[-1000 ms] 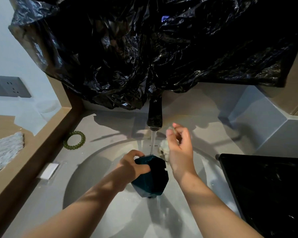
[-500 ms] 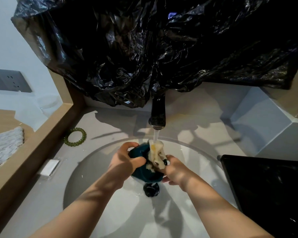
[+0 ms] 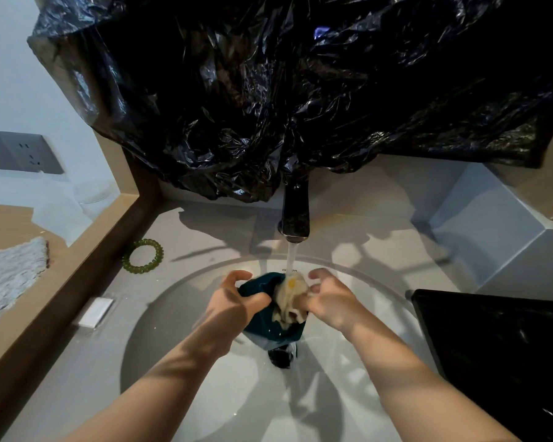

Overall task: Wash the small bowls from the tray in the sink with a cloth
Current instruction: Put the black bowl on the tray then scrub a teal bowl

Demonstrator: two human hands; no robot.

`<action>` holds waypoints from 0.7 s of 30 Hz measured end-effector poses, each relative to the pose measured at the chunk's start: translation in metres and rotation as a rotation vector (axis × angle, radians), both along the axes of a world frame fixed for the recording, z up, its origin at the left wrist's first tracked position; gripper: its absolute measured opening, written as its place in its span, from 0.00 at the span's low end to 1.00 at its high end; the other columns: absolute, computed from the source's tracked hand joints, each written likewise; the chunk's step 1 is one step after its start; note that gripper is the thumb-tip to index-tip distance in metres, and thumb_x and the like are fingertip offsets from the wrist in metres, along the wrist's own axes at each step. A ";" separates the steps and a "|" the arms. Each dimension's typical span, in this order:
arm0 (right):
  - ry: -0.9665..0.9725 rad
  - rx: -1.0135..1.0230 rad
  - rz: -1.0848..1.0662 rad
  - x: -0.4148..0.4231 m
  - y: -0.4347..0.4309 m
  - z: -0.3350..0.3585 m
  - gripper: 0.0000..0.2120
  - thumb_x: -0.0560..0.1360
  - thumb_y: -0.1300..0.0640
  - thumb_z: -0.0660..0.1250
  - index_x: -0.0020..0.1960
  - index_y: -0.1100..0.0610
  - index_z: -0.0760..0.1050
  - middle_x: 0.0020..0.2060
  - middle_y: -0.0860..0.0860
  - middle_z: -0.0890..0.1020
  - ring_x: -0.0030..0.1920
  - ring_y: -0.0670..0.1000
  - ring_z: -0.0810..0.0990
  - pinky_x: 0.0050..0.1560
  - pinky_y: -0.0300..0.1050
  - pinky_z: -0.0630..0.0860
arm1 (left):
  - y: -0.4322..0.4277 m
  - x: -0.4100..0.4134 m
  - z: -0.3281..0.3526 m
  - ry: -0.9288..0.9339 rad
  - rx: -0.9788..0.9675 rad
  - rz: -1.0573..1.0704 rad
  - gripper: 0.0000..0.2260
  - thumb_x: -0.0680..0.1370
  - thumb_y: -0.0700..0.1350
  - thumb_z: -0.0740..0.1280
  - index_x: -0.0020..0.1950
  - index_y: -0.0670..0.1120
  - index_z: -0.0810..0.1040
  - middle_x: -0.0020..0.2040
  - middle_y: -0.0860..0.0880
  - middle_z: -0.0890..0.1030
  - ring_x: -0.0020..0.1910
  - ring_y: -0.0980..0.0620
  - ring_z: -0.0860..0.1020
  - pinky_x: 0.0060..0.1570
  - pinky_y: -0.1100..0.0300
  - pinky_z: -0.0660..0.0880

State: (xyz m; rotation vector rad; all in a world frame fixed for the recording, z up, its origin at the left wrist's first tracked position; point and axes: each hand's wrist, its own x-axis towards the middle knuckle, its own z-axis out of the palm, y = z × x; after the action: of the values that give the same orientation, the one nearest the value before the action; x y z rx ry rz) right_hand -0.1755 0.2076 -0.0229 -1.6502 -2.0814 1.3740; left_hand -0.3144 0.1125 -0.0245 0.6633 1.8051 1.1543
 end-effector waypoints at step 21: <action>0.106 0.296 0.289 0.002 -0.008 0.006 0.15 0.75 0.61 0.64 0.60 0.49 0.74 0.50 0.50 0.81 0.52 0.51 0.78 0.56 0.44 0.75 | 0.001 0.005 0.004 0.045 -0.029 -0.096 0.18 0.60 0.45 0.69 0.50 0.51 0.77 0.44 0.42 0.83 0.42 0.45 0.82 0.40 0.55 0.81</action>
State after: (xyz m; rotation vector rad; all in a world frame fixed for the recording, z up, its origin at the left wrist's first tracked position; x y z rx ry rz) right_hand -0.1738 0.1998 -0.0164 -1.1746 -2.3904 1.1233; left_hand -0.3092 0.1134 -0.0200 0.7561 1.8037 1.0547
